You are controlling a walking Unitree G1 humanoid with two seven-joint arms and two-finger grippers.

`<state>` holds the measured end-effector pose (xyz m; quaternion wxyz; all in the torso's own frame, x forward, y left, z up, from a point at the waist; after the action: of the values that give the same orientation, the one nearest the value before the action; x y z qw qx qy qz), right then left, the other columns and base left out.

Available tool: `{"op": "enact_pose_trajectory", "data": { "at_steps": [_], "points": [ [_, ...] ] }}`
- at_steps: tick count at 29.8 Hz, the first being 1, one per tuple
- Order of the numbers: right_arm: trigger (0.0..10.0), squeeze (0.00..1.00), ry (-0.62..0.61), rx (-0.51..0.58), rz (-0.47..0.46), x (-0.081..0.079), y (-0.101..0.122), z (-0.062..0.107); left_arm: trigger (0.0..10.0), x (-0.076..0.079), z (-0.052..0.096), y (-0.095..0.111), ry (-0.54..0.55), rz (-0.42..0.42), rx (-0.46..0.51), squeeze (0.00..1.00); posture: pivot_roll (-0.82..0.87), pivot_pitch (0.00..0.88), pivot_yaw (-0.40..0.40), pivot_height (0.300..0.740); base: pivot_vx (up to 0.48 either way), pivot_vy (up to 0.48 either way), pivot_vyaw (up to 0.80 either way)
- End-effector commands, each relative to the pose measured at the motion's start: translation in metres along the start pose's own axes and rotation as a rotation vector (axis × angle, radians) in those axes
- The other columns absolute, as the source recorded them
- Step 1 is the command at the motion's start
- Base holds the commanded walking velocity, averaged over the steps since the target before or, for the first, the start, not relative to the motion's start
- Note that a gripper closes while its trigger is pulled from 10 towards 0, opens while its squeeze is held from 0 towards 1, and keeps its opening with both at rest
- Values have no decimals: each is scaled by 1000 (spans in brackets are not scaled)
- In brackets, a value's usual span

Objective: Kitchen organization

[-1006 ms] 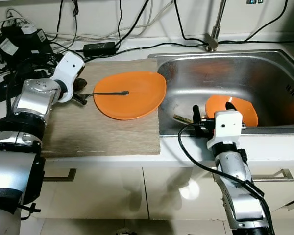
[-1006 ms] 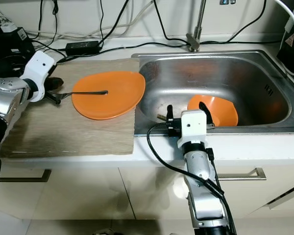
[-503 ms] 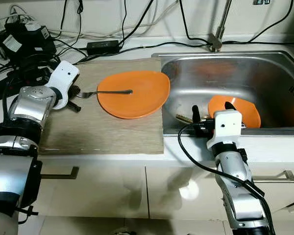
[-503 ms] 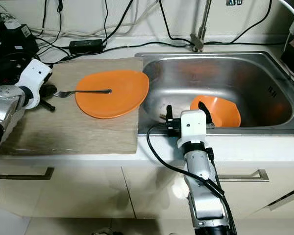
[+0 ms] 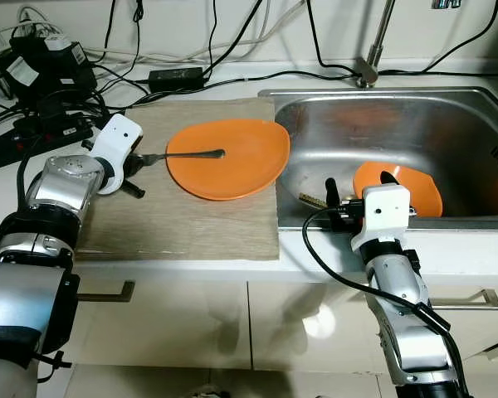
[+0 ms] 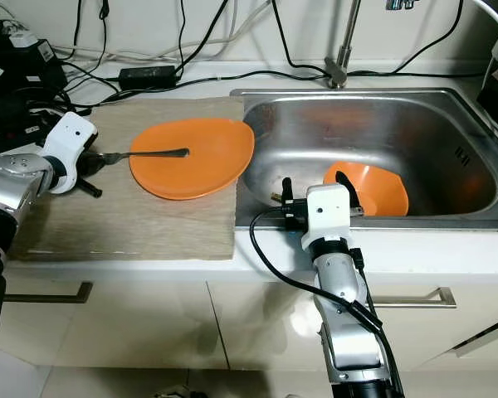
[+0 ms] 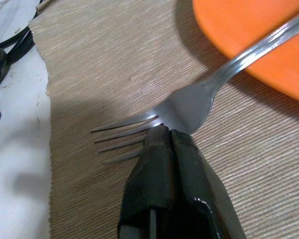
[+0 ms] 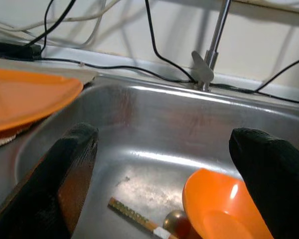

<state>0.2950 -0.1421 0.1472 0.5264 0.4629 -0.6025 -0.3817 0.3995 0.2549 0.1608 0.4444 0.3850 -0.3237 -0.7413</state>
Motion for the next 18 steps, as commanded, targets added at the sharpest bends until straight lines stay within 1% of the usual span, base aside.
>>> {"op": "enact_pose_trajectory", "data": {
  "at_steps": [1,8,15,16,18],
  "points": [
    [10000,0,-4,14,-10,3,5,-2,10000,1,-1,-13,1,26,-32,0,-51,0,35,740,0,0,0],
    [10000,0,2,13,-8,4,5,-3,10000,3,-2,-17,-5,45,-40,0,-49,0,29,740,0,0,0],
    [10000,0,20,27,-8,6,9,-7,10000,11,-5,-24,-38,91,-47,0,-49,0,22,740,0,0,0],
    [10000,0,24,33,-16,6,11,-8,10000,13,-5,-26,-38,91,-49,0,-50,0,15,740,0,0,0],
    [10000,0,55,51,-76,7,18,-15,10000,16,-7,-30,-41,96,-53,0,-51,0,7,740,0,0,0]
  ]
}}
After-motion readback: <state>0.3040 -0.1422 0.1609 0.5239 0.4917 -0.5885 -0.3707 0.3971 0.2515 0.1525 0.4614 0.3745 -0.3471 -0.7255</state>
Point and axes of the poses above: a point about 5 cm out from each wrist's last joint towards the gripper, its own z axis pointing back from the gripper into the wrist, its own y axis along the axis of the wrist's last joint, x = y × z, the point moved 2 cm from there along -z, pointing out of the wrist towards the gripper, and after that the axes turned 5 degrees about z, right-handed, at the moved point
